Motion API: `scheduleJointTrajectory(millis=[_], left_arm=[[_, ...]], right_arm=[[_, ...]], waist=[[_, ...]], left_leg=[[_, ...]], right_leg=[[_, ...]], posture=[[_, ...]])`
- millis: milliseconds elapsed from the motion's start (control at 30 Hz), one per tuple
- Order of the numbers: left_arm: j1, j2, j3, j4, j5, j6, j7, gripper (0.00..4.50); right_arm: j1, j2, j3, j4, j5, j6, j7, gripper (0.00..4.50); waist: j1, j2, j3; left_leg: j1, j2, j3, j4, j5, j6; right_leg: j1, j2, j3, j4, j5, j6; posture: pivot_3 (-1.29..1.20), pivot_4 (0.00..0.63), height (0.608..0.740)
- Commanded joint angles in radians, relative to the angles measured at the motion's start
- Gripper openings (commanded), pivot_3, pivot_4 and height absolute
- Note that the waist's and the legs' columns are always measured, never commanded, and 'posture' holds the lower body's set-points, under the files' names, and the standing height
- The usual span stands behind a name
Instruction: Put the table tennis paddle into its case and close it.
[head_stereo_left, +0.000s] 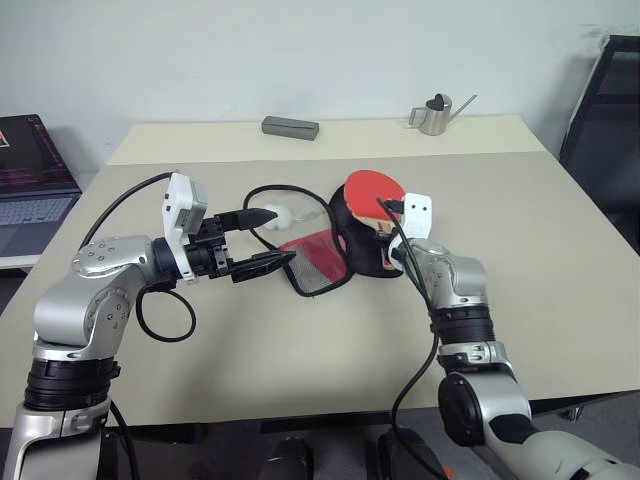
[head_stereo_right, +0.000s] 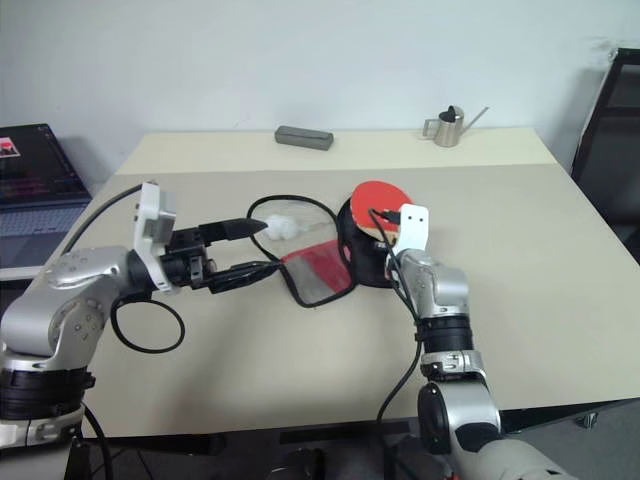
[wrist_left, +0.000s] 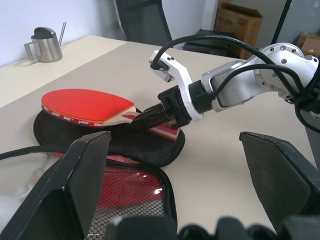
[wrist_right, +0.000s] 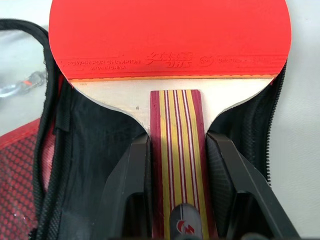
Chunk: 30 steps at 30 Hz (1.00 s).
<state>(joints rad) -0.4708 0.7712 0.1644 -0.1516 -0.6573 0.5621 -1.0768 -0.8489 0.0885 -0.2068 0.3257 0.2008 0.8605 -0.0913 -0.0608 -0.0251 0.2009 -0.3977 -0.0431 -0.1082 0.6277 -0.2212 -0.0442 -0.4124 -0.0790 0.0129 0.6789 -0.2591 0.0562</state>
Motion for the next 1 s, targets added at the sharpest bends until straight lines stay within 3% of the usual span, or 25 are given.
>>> scheduleJointTrajectory(millis=[33,200,233,533,833,1000], left_arm=[[-0.016,0.007,0.02,-0.009,-0.003,-0.016,0.001,4.5],[-0.017,0.006,0.02,-0.009,-0.003,-0.016,0.003,4.5],[-0.016,0.006,0.021,-0.011,-0.003,-0.015,0.004,4.5],[-0.015,0.006,0.021,-0.015,-0.005,-0.014,0.007,4.5],[-0.007,0.01,0.027,-0.01,0.001,-0.013,0.019,4.5],[0.008,0.009,0.039,0.0,0.014,-0.016,0.054,4.5]], right_arm=[[-0.031,0.029,0.009,-0.016,0.022,-0.02,-0.002,1.12],[-0.035,0.054,0.001,-0.011,0.023,-0.026,-0.033,1.12],[-0.034,0.055,0.003,-0.012,0.022,-0.03,-0.039,1.83],[-0.04,0.051,0.02,-0.006,0.02,-0.063,-0.07,4.44],[-0.023,0.044,0.072,-0.158,0.089,-0.008,0.036,4.44],[0.048,-0.085,0.114,-0.395,0.174,0.106,0.206,4.44]], waist=[[0.0,0.0,0.0],[0.0,0.0,0.0],[0.0,0.0,0.0],[0.0,0.0,0.0],[0.001,0.0,0.0],[0.003,0.0,0.0]], left_leg=[[0.0,0.0,0.0,0.0,0.0,0.0],[0.0,0.003,0.0,0.0,0.0,0.0],[0.0,0.003,0.0,0.0,0.0,0.0],[0.0,0.003,0.0,0.0,0.0,0.0],[0.0,0.003,0.0,0.0,0.0,0.0],[-0.001,0.004,0.0,0.0,0.0,0.0]], right_leg=[[0.0,0.001,0.0,0.0,0.0,-0.001],[-0.001,0.005,0.0,0.0,0.002,-0.004],[-0.001,0.005,0.0,0.0,0.002,-0.004],[-0.001,0.006,0.001,0.0,0.002,-0.004],[-0.002,0.006,0.001,0.0,0.002,-0.004],[-0.002,0.006,0.001,-0.001,0.002,-0.004]], posture=[[0.0,0.15,0.74],[0.0,0.15,0.74],[0.0,0.15,0.74],[0.0,0.15,0.74],[0.0,0.15,0.74],[0.0,0.15,0.74]])
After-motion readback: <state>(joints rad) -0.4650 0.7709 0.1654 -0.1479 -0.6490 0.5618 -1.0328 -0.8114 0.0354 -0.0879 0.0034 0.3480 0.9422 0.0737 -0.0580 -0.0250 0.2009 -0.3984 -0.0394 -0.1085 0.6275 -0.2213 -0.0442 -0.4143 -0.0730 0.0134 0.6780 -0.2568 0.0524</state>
